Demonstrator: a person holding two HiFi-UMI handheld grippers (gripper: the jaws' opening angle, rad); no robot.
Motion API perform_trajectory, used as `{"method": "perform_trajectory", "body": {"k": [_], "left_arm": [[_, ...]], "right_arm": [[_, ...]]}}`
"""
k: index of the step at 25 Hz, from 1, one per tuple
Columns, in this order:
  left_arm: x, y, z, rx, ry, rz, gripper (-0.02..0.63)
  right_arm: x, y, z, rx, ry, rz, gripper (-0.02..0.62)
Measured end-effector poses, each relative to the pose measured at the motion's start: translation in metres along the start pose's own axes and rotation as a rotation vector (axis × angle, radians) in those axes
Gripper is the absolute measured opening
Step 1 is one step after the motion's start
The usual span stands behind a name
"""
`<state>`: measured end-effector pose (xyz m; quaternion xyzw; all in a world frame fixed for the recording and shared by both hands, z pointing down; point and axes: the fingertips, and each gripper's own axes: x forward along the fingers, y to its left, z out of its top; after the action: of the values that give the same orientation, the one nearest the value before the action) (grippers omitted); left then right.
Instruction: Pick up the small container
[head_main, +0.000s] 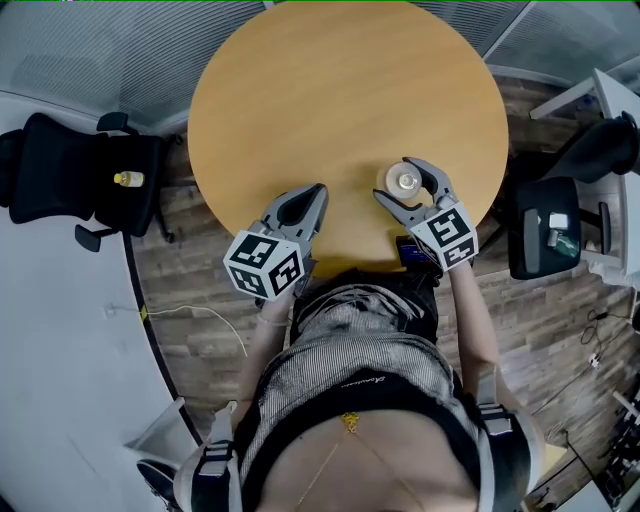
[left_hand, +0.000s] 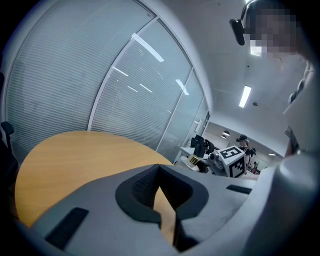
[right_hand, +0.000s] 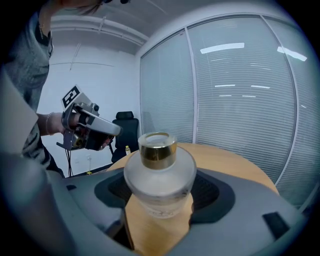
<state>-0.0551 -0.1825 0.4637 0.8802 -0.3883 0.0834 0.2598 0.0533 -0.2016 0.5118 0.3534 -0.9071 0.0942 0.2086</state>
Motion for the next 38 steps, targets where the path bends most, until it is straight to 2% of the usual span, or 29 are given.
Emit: {"method": "perform_trajectory", "body": {"k": [5, 16, 25, 38], "left_arm": [[0.002, -0.006, 0.0, 0.002, -0.002, -0.013, 0.005], [0.01, -0.025, -0.005, 0.004, 0.006, -0.056, 0.005], [0.011, -0.028, -0.007, 0.007, 0.014, -0.062, 0.005], [0.015, -0.03, -0.007, 0.005, 0.014, -0.06, 0.005]], "right_arm": [[-0.008, 0.008, 0.026, 0.025, -0.032, 0.028, 0.337], [-0.019, 0.02, 0.073, -0.031, -0.054, 0.042, 0.337], [-0.029, 0.025, 0.117, -0.018, -0.146, 0.083, 0.337], [-0.03, 0.026, 0.123, -0.043, -0.157, 0.085, 0.337]]}}
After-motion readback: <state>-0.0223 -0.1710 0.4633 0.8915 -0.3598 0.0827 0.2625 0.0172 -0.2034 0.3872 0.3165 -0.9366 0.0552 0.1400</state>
